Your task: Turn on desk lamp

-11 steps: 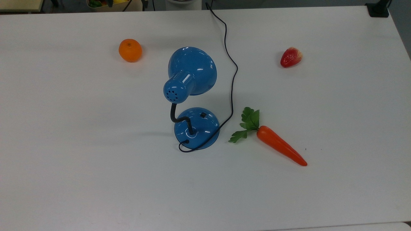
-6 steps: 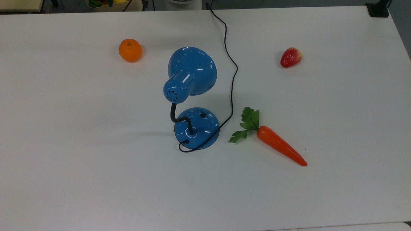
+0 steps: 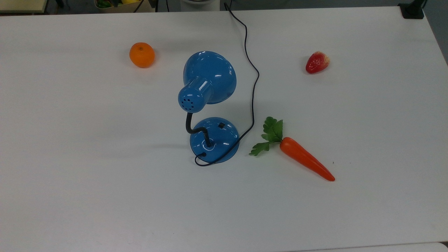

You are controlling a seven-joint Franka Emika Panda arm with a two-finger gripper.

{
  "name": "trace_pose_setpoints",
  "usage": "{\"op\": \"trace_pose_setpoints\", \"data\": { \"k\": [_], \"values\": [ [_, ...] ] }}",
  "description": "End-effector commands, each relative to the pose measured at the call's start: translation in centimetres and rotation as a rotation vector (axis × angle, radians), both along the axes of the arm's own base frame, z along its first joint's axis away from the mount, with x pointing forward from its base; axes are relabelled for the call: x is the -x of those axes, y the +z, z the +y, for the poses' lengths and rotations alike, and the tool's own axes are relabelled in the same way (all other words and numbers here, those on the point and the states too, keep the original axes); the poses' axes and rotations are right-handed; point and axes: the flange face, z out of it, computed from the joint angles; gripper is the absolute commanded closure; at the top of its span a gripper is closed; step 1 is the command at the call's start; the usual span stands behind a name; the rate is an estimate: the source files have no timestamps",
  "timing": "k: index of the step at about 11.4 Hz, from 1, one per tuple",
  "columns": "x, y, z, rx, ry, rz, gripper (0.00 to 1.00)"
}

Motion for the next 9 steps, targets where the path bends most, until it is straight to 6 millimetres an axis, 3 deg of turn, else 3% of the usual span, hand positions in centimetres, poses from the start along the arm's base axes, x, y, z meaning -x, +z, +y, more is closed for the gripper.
{"op": "trace_pose_setpoints", "data": {
  "k": [1, 3, 5, 9],
  "values": [
    [0.1, -0.6, -0.7, -0.002, 0.032, 0.031, 0.12],
    [0.1, -0.8, -1.5, -0.002, 0.028, 0.025, 0.38],
    [0.1, -0.8, -1.9, -0.004, 0.037, 0.022, 0.54],
    [0.1, -1.2, -2.4, -0.018, 0.030, 0.026, 1.00]
  ]
}}
